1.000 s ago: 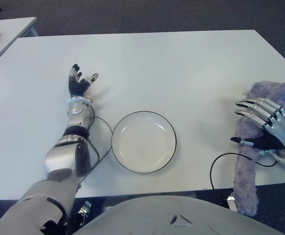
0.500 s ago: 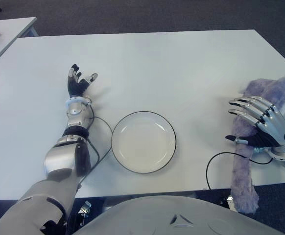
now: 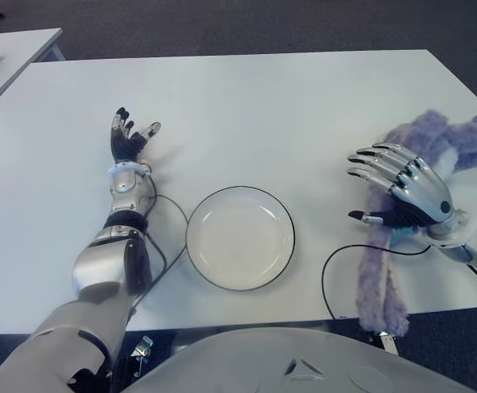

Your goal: Put the doll into the plate.

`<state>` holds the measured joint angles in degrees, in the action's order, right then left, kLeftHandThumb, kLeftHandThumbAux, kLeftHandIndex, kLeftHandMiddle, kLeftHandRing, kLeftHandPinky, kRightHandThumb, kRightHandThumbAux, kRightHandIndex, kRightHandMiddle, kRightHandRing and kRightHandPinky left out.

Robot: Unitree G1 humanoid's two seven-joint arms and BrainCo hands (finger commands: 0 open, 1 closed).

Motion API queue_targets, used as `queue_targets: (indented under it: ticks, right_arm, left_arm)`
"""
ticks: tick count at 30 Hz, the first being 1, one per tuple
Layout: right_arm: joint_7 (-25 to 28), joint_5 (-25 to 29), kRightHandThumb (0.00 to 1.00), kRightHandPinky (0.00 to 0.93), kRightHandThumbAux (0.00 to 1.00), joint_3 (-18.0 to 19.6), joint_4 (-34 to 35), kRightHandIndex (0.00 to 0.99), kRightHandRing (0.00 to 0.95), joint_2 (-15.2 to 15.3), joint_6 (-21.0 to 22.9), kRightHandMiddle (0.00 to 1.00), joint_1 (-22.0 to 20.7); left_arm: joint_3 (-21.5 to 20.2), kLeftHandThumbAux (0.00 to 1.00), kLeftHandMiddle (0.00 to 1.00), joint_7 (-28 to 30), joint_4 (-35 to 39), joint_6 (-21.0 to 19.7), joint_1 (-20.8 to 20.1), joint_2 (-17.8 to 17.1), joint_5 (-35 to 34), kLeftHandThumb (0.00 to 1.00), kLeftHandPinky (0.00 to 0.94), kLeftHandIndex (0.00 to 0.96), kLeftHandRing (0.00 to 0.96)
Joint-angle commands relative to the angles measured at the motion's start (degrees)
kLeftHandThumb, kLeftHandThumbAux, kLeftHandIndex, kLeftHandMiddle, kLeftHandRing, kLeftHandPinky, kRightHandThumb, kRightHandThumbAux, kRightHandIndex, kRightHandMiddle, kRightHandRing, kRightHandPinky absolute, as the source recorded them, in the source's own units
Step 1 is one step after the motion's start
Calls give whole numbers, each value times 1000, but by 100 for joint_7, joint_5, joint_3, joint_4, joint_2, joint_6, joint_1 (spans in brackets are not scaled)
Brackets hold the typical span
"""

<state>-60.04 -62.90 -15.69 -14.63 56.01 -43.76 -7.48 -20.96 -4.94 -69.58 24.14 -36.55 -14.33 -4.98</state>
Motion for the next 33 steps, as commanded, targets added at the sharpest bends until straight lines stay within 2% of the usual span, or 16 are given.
queue_targets:
  ticks: [1,5,11,15,19,22,25,33]
  right_arm:
    - [223,-207,179,231,432,-384,-76,198,220,-541,-23,239,-443]
    - [92,-353,176,224,426,-645,-321,213,226,-941,-54,249,-959]
    - [-187,-702,182,184,432,-990,-473,214,209,-1364,141,235,-1303]
    - [-218,-812,167,182,434,-1286,-532,192,199,-1771,169,225,-1584]
    - [-211,-703,140,189,429,-1597,-728,164,195,-2150,-231,220,-2064]
    - [-268,-652,125,215,427,-1720,-829,133,199,-2224,-419,207,-2221]
    - [-349,-621,115,215,432,-1762,-748,123,199,-2258,-506,202,-2259]
    - [-324,-693,102,169,439,-1987,-613,176,182,-2582,-469,204,-2296]
  left_arm:
    - [17,859,13,41,-722,-626,1048,322,23,0,39,10,0]
    - [29,852,8,90,-716,-581,1049,318,30,0,33,11,0]
    - [77,850,2,112,-709,-530,1052,296,70,0,32,12,0]
    - [112,849,0,129,-712,-549,1048,286,80,0,24,12,0]
    - [143,847,0,117,-720,-589,1039,286,81,0,22,12,0]
    - [163,847,0,69,-726,-595,1038,297,98,0,27,12,0]
    - [231,843,0,-173,-667,-453,1101,487,135,0,33,11,0]
    - [236,837,21,-168,-700,-665,1025,440,95,0,53,23,11]
